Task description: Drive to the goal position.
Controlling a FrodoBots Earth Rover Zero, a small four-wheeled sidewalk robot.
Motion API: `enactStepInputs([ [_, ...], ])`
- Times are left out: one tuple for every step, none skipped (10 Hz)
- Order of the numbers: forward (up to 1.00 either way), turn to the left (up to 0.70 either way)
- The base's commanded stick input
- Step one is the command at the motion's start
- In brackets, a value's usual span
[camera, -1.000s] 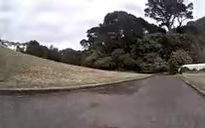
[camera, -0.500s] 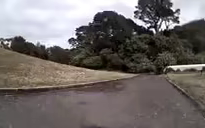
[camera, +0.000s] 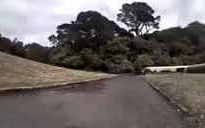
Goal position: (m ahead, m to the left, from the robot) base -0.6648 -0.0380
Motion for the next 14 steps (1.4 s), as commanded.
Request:
enactStepInputs([
  [-0.3, 0.75],
  [-0.3, 0.75],
  [-0.3, 0.0],
  [-0.3, 0.0],
  [-0.3, 0.0],
  [-0.3, 0.0],
  [-0.3, 0.0],
  [-0.22, 0.0],
  [-0.1, 0.0],
  [0.0, 0.0],
  [0.0, 0.0],
  [0.0, 0.0],
  [0.0, 0.0],
  [0.0, 0.0],
])
